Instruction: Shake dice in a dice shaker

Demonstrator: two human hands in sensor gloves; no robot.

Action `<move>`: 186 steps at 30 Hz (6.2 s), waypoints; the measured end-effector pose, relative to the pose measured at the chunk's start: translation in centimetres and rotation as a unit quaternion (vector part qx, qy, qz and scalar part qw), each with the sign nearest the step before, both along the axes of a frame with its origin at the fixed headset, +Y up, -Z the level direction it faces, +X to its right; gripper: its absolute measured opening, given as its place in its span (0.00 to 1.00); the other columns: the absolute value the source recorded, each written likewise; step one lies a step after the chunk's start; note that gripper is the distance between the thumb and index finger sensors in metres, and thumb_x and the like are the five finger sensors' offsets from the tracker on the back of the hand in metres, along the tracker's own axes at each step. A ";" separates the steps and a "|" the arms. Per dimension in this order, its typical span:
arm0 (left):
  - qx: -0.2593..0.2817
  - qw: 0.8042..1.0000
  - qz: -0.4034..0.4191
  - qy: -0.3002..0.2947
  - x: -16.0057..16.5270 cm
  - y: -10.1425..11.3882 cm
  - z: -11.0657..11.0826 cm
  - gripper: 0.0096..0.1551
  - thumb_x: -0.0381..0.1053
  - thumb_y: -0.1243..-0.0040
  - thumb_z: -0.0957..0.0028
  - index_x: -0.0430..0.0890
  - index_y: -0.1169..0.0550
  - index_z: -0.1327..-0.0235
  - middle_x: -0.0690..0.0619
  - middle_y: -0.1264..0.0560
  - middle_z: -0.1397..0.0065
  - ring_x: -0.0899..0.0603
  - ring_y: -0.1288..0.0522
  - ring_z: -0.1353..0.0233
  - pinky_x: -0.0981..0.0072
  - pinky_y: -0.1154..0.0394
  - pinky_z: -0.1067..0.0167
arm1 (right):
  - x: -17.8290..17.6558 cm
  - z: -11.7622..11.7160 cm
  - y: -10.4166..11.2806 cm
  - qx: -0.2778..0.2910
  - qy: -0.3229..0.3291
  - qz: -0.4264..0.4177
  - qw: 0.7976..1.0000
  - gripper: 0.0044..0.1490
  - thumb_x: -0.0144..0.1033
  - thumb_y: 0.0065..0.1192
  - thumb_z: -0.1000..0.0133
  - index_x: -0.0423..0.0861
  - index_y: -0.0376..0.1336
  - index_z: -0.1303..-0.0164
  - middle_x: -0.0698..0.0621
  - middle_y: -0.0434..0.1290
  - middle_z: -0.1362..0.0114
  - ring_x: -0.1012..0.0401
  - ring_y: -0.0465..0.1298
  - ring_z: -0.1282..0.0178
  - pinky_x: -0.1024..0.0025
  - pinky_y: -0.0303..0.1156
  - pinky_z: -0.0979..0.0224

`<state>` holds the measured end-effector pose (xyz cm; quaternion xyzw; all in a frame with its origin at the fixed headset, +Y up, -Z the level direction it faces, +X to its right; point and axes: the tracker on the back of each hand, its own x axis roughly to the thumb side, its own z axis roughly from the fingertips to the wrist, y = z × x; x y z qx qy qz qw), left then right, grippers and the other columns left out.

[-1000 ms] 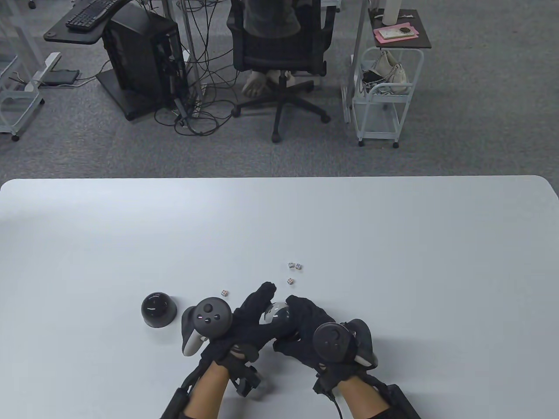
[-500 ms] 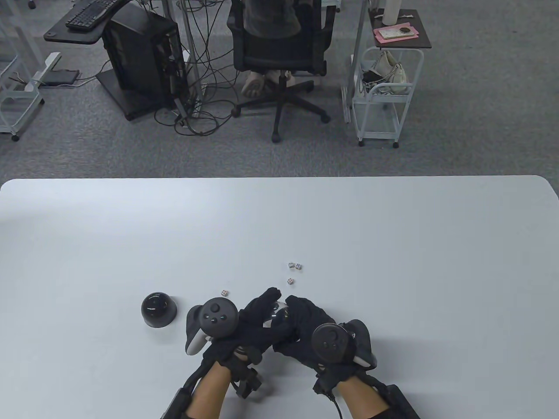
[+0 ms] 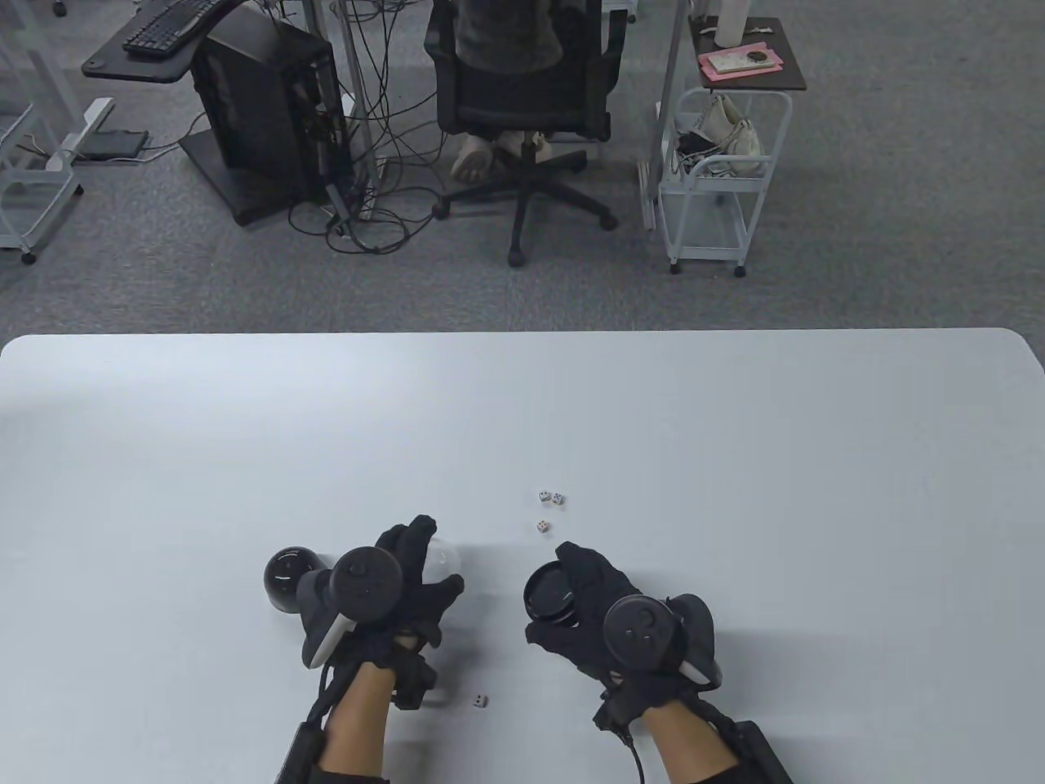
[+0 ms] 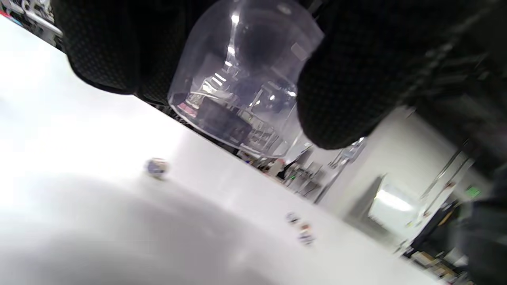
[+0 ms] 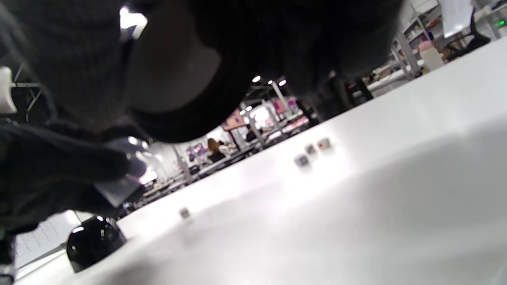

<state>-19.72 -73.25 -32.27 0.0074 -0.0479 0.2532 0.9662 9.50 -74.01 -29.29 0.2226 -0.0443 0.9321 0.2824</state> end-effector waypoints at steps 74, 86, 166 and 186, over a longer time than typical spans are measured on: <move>0.047 0.998 -0.022 -0.019 -6.0 1.8 2.7 0.43 0.67 0.40 0.44 0.51 0.38 0.20 0.35 0.40 0.19 0.25 0.39 0.22 0.28 0.38 0.33 | -6.1 -5.6 -2.8 -0.175 -0.057 0.188 0.965 0.58 0.61 0.70 0.44 0.43 0.46 0.15 0.34 0.58 0.18 0.32 0.57 0.18 0.30 0.60 0.24; 0.041 0.999 -0.022 -0.015 -6.2 1.9 2.8 0.43 0.67 0.40 0.44 0.50 0.38 0.20 0.35 0.40 0.19 0.25 0.39 0.22 0.28 0.38 0.33 | -5.1 -5.0 -2.3 -0.185 -0.013 0.167 0.968 0.58 0.62 0.66 0.44 0.50 0.43 0.13 0.31 0.47 0.15 0.30 0.49 0.17 0.26 0.53 0.24; -0.053 0.954 -0.293 0.017 7.8 1.5 -7.9 0.21 0.54 0.28 0.48 0.53 0.19 0.42 0.48 0.15 0.42 0.37 0.17 0.39 0.38 0.27 0.37 | 9.1 1.2 1.6 -0.037 -0.063 0.118 0.990 0.53 0.58 0.66 0.41 0.51 0.45 0.13 0.33 0.46 0.13 0.32 0.42 0.15 0.25 0.46 0.23; -0.056 0.963 -0.215 -0.151 12.2 0.7 -5.0 0.24 0.54 0.28 0.49 0.53 0.20 0.40 0.51 0.16 0.40 0.38 0.19 0.34 0.36 0.29 0.34 | 8.7 1.2 1.5 -0.045 -0.058 0.136 0.988 0.53 0.58 0.66 0.41 0.50 0.45 0.12 0.34 0.46 0.13 0.32 0.42 0.15 0.25 0.46 0.23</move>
